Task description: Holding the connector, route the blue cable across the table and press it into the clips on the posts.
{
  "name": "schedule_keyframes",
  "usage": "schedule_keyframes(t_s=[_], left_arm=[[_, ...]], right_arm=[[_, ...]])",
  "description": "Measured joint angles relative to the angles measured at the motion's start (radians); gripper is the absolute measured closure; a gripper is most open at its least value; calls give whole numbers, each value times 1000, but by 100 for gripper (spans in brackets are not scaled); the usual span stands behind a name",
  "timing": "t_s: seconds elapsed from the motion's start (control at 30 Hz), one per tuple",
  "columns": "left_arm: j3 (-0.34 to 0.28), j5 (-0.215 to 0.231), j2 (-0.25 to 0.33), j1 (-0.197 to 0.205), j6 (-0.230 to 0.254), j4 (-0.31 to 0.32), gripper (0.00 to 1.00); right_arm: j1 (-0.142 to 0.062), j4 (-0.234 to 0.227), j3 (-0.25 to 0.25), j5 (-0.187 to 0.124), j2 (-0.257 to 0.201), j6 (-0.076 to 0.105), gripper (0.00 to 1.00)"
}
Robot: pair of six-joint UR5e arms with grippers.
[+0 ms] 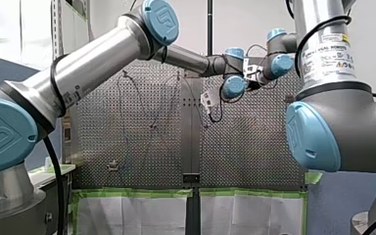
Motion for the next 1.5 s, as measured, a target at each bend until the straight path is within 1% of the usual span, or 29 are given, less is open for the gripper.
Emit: schedule_keyframes(t_s=[0.1, 0.2, 0.4, 0.73, 0.93, 1.17, 1.3, 1.5], left_arm=[[0, 0, 19, -4, 1, -2, 100], [0, 0, 32, -7, 2, -3, 100], [0, 0, 42, -8, 9, -3, 100], [0, 0, 45, -10, 11, -3, 100], [2, 4, 53, -3, 18, 7, 100], [32, 30, 56, 12, 49, 46, 100], [41, 45, 55, 24, 72, 76, 100], [42, 79, 54, 61, 94, 98, 100]], right_arm=[[-4, 11, -4, -4, -27, 1, 100], [-7, 19, -8, -16, -50, 1, 100], [-8, 28, -15, -36, -70, 2, 100], [-6, 30, -15, -50, -72, 3, 100], [-6, 27, -15, -67, -72, 3, 100], [-10, 19, -15, -96, -70, 5, 100], [-10, 14, -15, -105, -66, 7, 100], [-17, 3, -24, -115, -53, 17, 100]])
